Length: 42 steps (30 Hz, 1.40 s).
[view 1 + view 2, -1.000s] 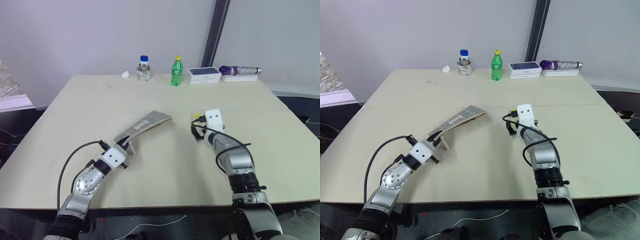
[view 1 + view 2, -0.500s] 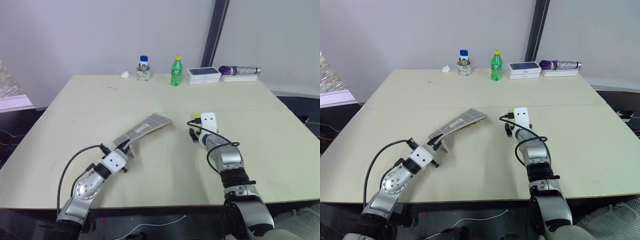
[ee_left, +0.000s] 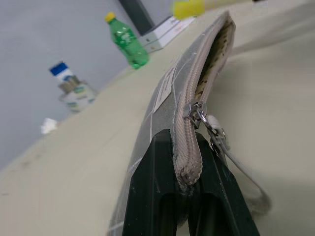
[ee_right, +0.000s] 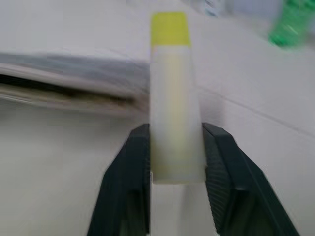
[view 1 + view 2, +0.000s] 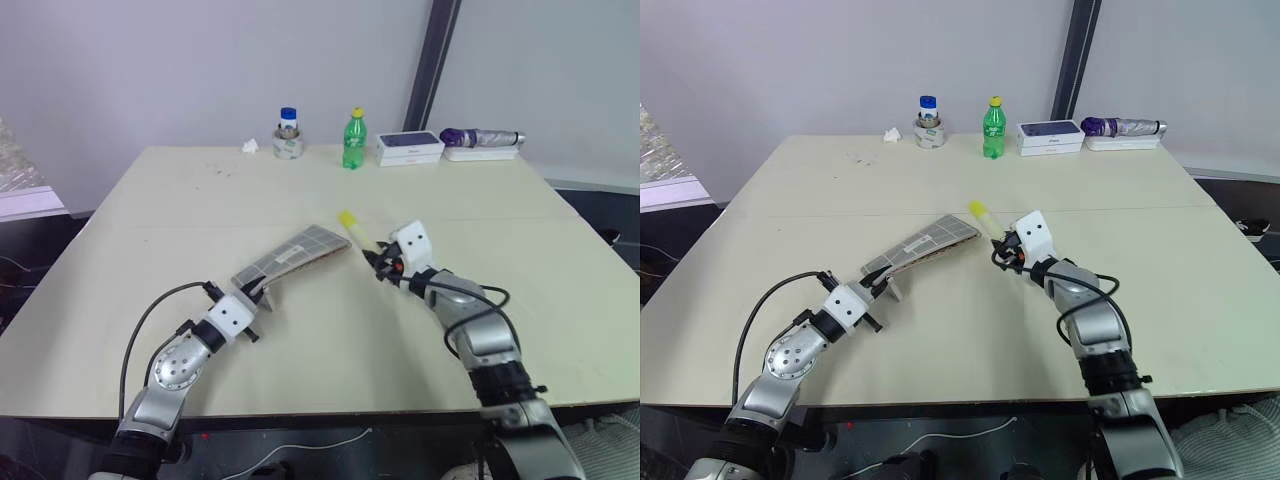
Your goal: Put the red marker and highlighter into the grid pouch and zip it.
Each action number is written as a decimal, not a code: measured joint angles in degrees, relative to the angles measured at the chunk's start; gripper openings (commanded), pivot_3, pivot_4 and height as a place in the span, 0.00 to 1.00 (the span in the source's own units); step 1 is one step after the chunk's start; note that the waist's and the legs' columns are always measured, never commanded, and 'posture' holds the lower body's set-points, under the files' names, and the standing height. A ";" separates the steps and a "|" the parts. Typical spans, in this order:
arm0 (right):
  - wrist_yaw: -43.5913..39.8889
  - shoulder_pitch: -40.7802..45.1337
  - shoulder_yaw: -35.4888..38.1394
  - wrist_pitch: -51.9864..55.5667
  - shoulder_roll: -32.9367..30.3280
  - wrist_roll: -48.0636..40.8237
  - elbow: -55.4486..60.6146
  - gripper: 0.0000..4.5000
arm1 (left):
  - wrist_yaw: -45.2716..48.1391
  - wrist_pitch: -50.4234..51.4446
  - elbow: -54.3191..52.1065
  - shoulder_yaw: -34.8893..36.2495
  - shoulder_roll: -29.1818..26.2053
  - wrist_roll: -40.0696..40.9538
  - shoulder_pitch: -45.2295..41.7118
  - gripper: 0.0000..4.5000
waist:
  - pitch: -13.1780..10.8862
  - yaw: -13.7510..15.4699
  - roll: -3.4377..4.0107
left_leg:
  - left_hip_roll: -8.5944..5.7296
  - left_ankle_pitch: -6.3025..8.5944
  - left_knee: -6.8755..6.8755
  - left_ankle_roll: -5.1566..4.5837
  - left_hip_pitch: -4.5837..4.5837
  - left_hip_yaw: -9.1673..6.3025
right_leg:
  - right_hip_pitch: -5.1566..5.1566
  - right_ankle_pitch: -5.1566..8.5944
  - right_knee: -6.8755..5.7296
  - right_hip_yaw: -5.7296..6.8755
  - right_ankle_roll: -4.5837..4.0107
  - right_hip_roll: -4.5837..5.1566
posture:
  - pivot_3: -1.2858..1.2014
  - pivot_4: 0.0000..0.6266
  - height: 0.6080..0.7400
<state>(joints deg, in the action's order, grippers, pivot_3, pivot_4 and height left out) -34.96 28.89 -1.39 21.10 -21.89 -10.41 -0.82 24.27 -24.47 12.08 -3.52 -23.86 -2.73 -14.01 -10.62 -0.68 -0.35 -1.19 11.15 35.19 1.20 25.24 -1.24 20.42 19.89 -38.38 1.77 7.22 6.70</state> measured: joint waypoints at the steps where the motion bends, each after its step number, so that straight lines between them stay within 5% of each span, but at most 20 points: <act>1: -2.80 -2.03 -0.05 0.05 -2.12 -1.37 3.03 0.19 | 1.11 0.85 -0.26 0.13 -0.02 1.47 -0.13 0.00 | 0.00 0.15 0.00 | 0.02 0.00 0.02 0.00 0.01 -0.05 | -0.02 0.00 0.01 0.03 0.00 0.01 | 0.52 0.24 1.00; 8: -10.36 -11.25 -0.44 1.56 -8.48 -5.26 12.25 0.19 | 5.88 2.88 -0.57 0.52 -1.10 4.73 -1.42 0.00 | 0.01 -0.22 -0.02 | -0.01 -0.03 0.07 0.05 -0.04 -0.11 | -0.08 -0.02 -0.03 0.06 -0.02 -0.05 | 0.52 0.24 1.00; 15: -5.10 -7.74 -2.99 -0.35 -3.00 -1.69 7.91 0.19 | 5.95 2.69 -0.97 0.23 -0.89 4.25 -0.77 0.00 | 0.01 -0.05 -0.03 | -0.01 -0.10 0.06 0.16 -0.03 -0.12 | -0.07 -0.02 -0.02 0.06 -0.02 -0.05 | 0.52 0.24 1.00; 27: -5.47 -5.16 -7.12 -3.85 -2.92 2.86 4.47 0.19 | 6.16 1.04 -1.15 -0.08 -2.72 0.87 0.11 0.00 | 0.01 0.00 -0.03 | -0.02 -0.06 0.06 0.08 -0.03 -0.13 | -0.05 -0.02 -0.03 0.06 -0.02 -0.05 | 0.52 0.24 1.00; 42: -10.09 1.92 -18.60 -3.04 -8.48 16.57 4.48 0.19 | 22.70 -0.81 -1.33 -2.60 -13.94 2.08 -4.79 0.00 | 0.01 -0.03 -0.02 | -0.03 -0.06 0.07 0.08 0.01 -0.12 | 0.00 -0.02 -0.05 0.06 -0.02 -0.05 | 0.52 0.24 1.00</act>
<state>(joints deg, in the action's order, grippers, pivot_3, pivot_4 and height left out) -45.05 30.81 -20.00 18.06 -30.36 6.16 3.66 46.97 -25.28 10.75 -6.12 -37.80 -0.65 -18.80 -10.61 -0.72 -0.38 -1.22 11.09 35.26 1.28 25.24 -1.36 20.42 19.87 -38.43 1.83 7.20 6.65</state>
